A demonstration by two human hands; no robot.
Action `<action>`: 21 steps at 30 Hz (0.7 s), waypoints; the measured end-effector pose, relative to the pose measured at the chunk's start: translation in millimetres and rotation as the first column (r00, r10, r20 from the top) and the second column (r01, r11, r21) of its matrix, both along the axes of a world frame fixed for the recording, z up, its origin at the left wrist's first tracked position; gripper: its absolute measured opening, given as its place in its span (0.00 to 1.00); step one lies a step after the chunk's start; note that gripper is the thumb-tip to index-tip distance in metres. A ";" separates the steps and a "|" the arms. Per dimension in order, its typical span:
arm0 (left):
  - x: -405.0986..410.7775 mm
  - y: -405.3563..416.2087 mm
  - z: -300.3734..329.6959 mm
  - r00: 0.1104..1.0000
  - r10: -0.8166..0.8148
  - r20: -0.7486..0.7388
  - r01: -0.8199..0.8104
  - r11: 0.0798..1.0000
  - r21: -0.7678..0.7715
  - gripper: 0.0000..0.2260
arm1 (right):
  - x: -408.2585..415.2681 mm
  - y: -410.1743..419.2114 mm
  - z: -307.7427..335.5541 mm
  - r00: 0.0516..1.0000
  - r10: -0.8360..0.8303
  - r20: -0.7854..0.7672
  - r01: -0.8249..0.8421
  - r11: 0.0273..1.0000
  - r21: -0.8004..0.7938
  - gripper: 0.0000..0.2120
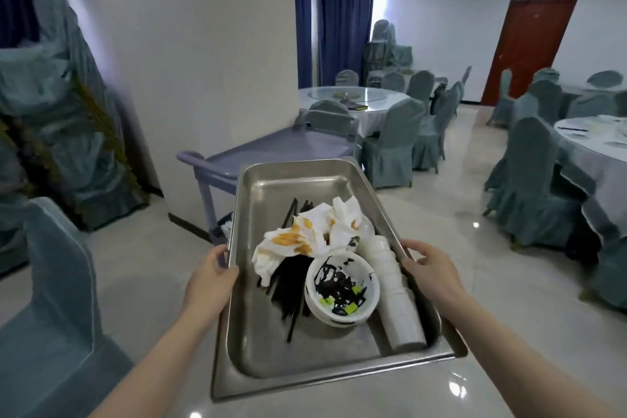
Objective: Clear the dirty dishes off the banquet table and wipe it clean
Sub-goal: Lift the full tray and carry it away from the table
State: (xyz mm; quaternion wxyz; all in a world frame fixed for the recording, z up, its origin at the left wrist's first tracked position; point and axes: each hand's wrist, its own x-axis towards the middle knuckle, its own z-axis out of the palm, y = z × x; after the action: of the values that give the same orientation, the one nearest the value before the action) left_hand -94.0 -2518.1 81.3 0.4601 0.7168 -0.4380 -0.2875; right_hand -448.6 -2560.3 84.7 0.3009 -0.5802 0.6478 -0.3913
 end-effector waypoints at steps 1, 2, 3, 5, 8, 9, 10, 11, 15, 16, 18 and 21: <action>-0.1 -31.9 2.9 0.999 0.045 -0.016 -0.046 0.999 -0.024 0.16 | 0.7 -34.8 1.8 1.000 0.012 -0.004 -0.012 1.000 0.010 0.14; 0.3 -64.8 5.7 0.996 0.084 -0.030 -0.086 0.995 -0.047 0.18 | 2.2 -69.8 4.3 1.000 0.020 0.003 -0.020 1.000 0.015 0.15; 4.1 -94.0 8.1 0.993 0.114 -0.037 -0.116 0.992 -0.055 0.20 | 4.9 -101.7 5.0 1.000 0.027 0.006 -0.028 0.999 0.020 0.15; 15.2 -150.4 11.8 0.989 0.137 -0.049 -0.140 0.988 -0.069 0.18 | 13.1 -162.7 6.6 0.999 0.050 0.006 -0.050 0.998 0.028 0.15; 35.4 -230.6 15.5 0.991 0.109 -0.079 -0.114 0.992 -0.061 0.06 | 27.9 -248.2 7.4 0.997 0.069 0.044 -0.071 0.996 0.049 0.15; 44.0 -260.0 16.1 0.992 0.109 -0.064 -0.112 0.992 -0.050 0.05 | 34.3 -278.0 7.2 0.996 0.072 0.048 -0.075 0.995 0.059 0.15; 52.3 -291.9 17.6 0.993 0.106 -0.054 -0.109 0.993 -0.046 0.03 | 41.6 -309.3 7.1 0.996 0.073 0.057 -0.076 0.995 0.065 0.15; 61.4 -324.5 18.2 0.994 0.104 -0.041 -0.106 0.993 -0.044 0.02 | 49.1 -340.5 5.5 0.995 0.070 0.070 -0.074 0.995 0.064 0.15; 93.4 -448.7 9.7 0.994 0.105 -0.007 -0.105 0.994 -0.036 0.03 | 76.4 -449.9 -8.0 0.994 0.021 0.104 -0.027 0.998 0.062 0.15; 98.6 -475.7 7.7 0.995 0.099 -0.007 -0.099 0.995 -0.032 0.03 | 82.3 -473.4 -10.3 0.993 0.009 0.114 -0.017 0.997 0.071 0.15; 108.9 -533.4 2.7 0.997 0.080 -0.003 -0.080 0.996 -0.035 0.04 | 92.5 -524.4 -17.1 0.992 -0.012 0.123 0.000 0.995 0.095 0.16; 117.0 -598.6 -4.3 0.998 0.070 -0.004 -0.070 0.997 -0.018 0.06 | 102.3 -581.5 -24.2 0.994 -0.040 0.104 0.027 0.992 0.125 0.15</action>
State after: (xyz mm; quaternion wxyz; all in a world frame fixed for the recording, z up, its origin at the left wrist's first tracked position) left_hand 23.0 -3116.8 77.0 0.4769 0.7272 -0.4145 -0.2684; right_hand -346.3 -3141.9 60.5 0.3637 -0.5277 0.6637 -0.3857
